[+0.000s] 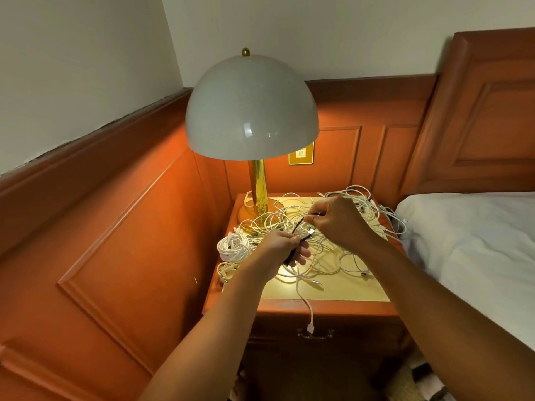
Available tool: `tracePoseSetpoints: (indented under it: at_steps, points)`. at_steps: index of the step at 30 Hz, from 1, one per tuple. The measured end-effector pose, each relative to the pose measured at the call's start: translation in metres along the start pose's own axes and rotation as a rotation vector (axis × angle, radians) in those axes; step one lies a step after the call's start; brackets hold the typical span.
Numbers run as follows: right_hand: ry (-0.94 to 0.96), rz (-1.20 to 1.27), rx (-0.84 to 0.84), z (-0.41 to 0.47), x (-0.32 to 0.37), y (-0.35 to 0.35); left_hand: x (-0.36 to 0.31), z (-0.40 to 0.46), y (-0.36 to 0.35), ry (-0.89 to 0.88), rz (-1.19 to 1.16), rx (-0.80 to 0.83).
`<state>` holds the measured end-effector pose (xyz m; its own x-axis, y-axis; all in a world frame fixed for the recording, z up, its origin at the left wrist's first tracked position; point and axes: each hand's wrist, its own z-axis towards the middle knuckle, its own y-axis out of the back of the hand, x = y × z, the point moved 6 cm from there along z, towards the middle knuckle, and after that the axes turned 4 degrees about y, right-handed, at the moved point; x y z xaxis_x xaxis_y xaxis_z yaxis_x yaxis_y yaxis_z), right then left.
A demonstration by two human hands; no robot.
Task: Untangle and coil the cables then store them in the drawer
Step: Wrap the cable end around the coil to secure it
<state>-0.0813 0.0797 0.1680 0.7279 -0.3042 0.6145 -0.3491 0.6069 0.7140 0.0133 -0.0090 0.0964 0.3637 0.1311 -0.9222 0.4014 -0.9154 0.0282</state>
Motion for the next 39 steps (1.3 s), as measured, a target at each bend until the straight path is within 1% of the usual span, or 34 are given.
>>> tracePoseSetpoints:
  at_steps: [3,6,8,10,11,13,15,16,18,19,23,29,34,39]
  points:
    - [-0.016,-0.028,0.001,-0.021,0.005,-0.007,-0.003,0.006,0.001,-0.003,-0.236,-0.044]
    - [0.001,0.079,0.009,-0.05,0.016,-0.024,-0.009,0.011,0.003,0.001,-0.548,-0.017]
    - [-0.057,0.247,-0.014,-0.068,0.016,-0.037,-0.015,0.009,0.001,0.007,-0.697,0.039]
    - [-0.162,0.489,-0.014,-0.084,0.01,-0.055,-0.023,0.003,0.003,0.011,-0.775,0.029]
    - [-0.212,0.584,0.006,-0.092,0.004,-0.067,-0.029,0.0,0.006,-0.001,-0.815,0.01]
    - [-0.324,0.67,0.125,-0.11,-0.009,-0.094,-0.044,-0.005,0.019,-0.052,-0.88,-0.019]
    - [-0.49,0.686,0.225,-0.127,-0.029,-0.119,-0.06,-0.011,0.031,-0.092,-0.861,-0.016]
    - [-0.538,0.654,0.225,-0.13,-0.04,-0.125,-0.065,-0.016,0.033,-0.101,-0.827,-0.004]
    - [-0.554,0.541,0.161,-0.124,-0.062,-0.126,-0.067,-0.022,0.033,-0.097,-0.742,0.013]
    - [-0.567,0.526,0.124,-0.117,-0.071,-0.125,-0.065,-0.024,0.032,-0.09,-0.706,0.012]
    - [-0.633,0.628,0.073,-0.094,-0.098,-0.119,-0.056,-0.027,0.032,-0.076,-0.626,0.009]
    - [-0.64,0.577,-0.036,-0.055,-0.115,-0.086,-0.057,-0.031,0.023,-0.081,-0.58,0.066]
    - [-0.617,0.57,-0.052,-0.04,-0.116,-0.07,-0.062,-0.035,0.019,-0.118,-0.55,0.107]
    - [-0.594,0.494,-0.039,-0.034,-0.112,-0.054,-0.066,-0.042,0.02,-0.183,-0.389,0.172]
